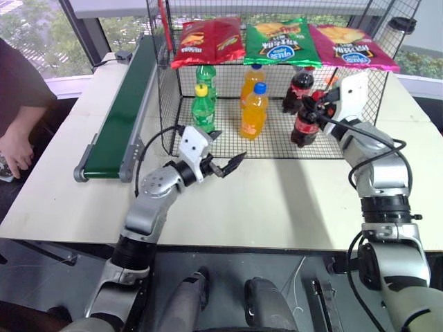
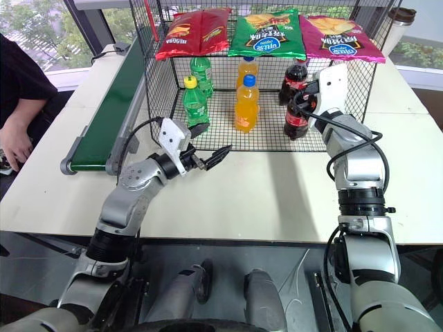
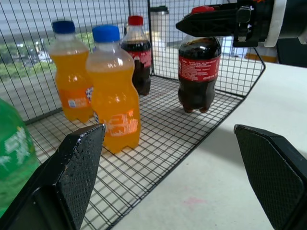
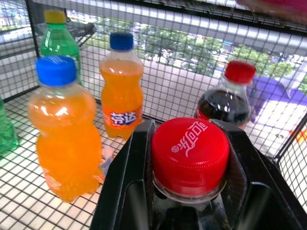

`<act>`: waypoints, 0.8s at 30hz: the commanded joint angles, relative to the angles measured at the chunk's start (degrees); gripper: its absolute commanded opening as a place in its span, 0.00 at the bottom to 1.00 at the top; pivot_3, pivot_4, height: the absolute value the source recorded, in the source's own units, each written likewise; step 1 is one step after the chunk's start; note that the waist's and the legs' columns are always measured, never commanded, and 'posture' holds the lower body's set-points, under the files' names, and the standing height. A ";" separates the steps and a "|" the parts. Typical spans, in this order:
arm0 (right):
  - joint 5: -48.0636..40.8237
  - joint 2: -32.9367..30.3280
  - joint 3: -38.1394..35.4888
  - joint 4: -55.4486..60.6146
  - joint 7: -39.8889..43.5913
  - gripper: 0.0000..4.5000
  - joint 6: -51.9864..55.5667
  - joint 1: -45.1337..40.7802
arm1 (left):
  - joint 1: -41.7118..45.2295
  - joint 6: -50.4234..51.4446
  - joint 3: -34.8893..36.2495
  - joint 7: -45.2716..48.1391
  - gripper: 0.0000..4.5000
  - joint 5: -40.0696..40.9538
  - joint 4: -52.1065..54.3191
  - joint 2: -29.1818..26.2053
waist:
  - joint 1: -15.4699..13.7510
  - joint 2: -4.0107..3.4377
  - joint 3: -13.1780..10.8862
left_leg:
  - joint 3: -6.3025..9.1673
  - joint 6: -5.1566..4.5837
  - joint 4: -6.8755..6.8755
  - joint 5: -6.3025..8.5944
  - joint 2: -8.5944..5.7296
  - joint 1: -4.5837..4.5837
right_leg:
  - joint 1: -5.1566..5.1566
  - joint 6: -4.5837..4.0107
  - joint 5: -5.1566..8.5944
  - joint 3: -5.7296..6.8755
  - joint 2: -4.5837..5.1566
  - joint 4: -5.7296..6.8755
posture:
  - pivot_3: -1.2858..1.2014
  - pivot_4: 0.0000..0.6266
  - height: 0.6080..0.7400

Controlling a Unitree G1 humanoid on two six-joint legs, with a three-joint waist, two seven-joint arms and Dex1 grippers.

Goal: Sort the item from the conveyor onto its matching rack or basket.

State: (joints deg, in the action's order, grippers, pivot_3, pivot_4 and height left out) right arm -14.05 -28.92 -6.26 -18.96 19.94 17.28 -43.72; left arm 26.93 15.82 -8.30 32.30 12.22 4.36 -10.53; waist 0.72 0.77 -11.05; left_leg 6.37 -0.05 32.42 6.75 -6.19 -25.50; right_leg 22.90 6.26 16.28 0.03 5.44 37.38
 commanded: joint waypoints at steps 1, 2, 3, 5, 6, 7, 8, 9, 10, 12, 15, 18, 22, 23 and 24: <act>0.66 0.09 -2.28 -1.43 -0.22 0.25 -4.85 -4.13 | 0.30 -1.53 -0.98 -0.26 0.99 -0.45 0.96 0.92 | 0.06 0.00 0.00 | 0.00 0.00 0.00 0.00 0.00 0.00 | 0.00 0.00 0.00 0.00 0.00 0.01 | 0.52 0.24 0.98; 0.88 0.18 -2.27 -2.65 -0.10 0.25 -5.59 -4.59 | 0.16 -1.79 -1.38 -0.13 0.99 -0.79 0.91 1.01 | 0.11 0.00 0.00 | 0.00 0.00 0.00 0.00 0.00 0.00 | 0.00 0.00 0.00 0.00 -0.01 0.01 | 0.52 0.24 0.98; 0.91 0.33 -2.48 -4.32 -0.06 0.25 -6.43 -5.26 | 0.03 -1.93 -1.68 -0.20 0.99 -1.00 0.87 1.22 | 0.07 -0.01 0.00 | 0.00 0.00 -0.01 0.00 0.01 0.00 | 0.01 0.00 0.00 0.00 -0.01 0.01 | 0.52 0.24 0.98; 0.95 0.49 -2.81 -7.04 0.00 0.25 -7.87 -6.27 | -0.18 -2.05 -2.07 -0.42 0.99 -1.19 0.90 1.39 | 0.04 -0.01 0.00 | 0.00 0.01 -0.01 0.00 0.00 0.01 | 0.01 0.00 0.00 0.00 -0.03 0.02 | 0.52 0.24 0.98; 1.14 0.50 -2.87 -8.34 0.02 0.25 -8.63 -6.72 | -0.31 -2.05 -2.20 -0.53 0.99 -1.24 0.97 1.42 | 0.03 -0.01 0.00 | 0.00 0.01 -0.01 0.00 0.00 0.01 | 0.00 0.00 0.00 0.00 -0.09 0.02 | 0.52 0.24 0.98; 1.24 0.50 -2.92 -9.37 0.23 0.25 -9.31 -7.08 | -0.43 -2.03 -2.29 -0.58 0.99 -1.30 1.05 1.41 | 0.03 -0.01 0.00 | 0.00 0.01 0.00 -0.01 0.00 0.01 | -0.01 0.00 0.00 0.00 -0.10 0.02 | 0.52 0.24 0.98; 1.20 0.57 -3.09 -10.43 0.47 0.25 -9.81 -7.54 | -0.59 -2.01 -2.36 -0.62 0.99 -1.37 1.15 1.39 | 0.04 -0.01 0.00 | 0.00 0.01 0.00 -0.01 0.00 0.01 | -0.01 0.00 0.00 -0.01 -0.10 0.02 | 0.52 0.24 0.98; 1.19 0.64 -3.23 -11.14 0.68 0.25 -10.17 -7.87 | -0.68 -2.01 -2.38 -0.64 0.99 -1.41 1.20 1.39 | 0.04 -0.01 0.00 | 0.00 0.01 0.00 -0.01 0.00 0.01 | -0.01 0.00 0.00 -0.01 -0.10 0.02 | 0.52 0.24 0.98; 1.23 0.66 -3.33 -12.19 0.82 0.25 -10.55 -8.35 | -0.83 -1.99 -2.40 -0.68 0.99 -1.47 1.31 1.34 | 0.04 -0.01 0.00 | 0.00 0.01 0.00 -0.01 0.00 0.01 | 0.00 0.00 0.00 -0.01 -0.10 0.02 | 0.52 0.24 0.98; 1.31 0.68 -3.44 -14.09 1.14 0.25 -11.16 -9.16 | -1.01 -1.95 -2.40 -0.70 0.99 -1.57 1.43 1.29 | 0.04 -0.01 0.00 | 0.00 0.01 0.00 -0.01 0.00 0.02 | -0.01 0.00 0.00 -0.01 -0.10 0.02 | 0.52 0.24 0.98; 1.00 0.61 -3.49 -16.19 2.34 0.49 -11.31 -10.04 | -1.37 -1.60 -2.14 -0.91 1.00 -1.86 1.85 1.00 | 0.08 -0.02 0.00 | 0.00 0.01 0.00 -0.01 0.01 0.03 | -0.01 0.00 0.00 -0.02 -0.12 0.02 | 0.52 0.24 0.98; 0.88 0.74 -3.68 -16.69 3.03 0.79 -11.06 -10.28 | -1.58 -1.55 -2.13 -0.97 1.00 -1.87 2.04 0.86 | 0.10 -0.02 0.01 | 0.00 0.01 0.00 -0.01 0.01 0.04 | 0.00 0.00 0.00 -0.02 -0.11 0.05 | 0.52 0.24 0.98; 1.13 0.60 -3.71 -15.97 3.80 0.98 -10.64 -9.67 | -1.71 -1.46 -2.17 -1.18 1.00 -1.81 2.03 0.70 | 0.06 -0.03 0.01 | 0.01 0.01 0.01 -0.01 0.01 0.08 | -0.04 0.00 0.00 -0.03 -0.11 0.06 | 0.52 0.24 0.98; 1.16 0.59 -3.75 -15.67 3.85 0.98 -10.54 -9.52 | -1.77 -1.48 -2.16 -1.19 1.00 -1.79 2.04 0.64 | 0.06 -0.03 0.01 | 0.01 0.01 0.01 -0.01 0.01 0.08 | -0.04 0.00 0.00 -0.02 -0.11 0.06 | 0.52 0.24 0.98; 1.04 0.54 -3.89 -15.21 3.84 0.98 -10.19 -9.36 | -1.83 -1.54 -2.18 -1.17 1.00 -1.81 1.92 0.57 | 0.05 -0.03 0.01 | 0.01 0.01 0.02 -0.01 0.01 0.08 | -0.05 0.00 0.00 -0.03 -0.11 0.06 | 0.52 0.24 0.98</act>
State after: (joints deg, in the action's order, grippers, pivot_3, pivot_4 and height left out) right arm -12.56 -27.86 -8.79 -36.36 23.63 7.24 -52.23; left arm 25.04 14.72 -10.47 31.31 10.61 4.45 -10.07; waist 0.77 0.74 -11.04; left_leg 6.37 -0.04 32.44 6.75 -6.18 -25.42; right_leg 22.85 6.26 16.28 0.01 5.33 37.44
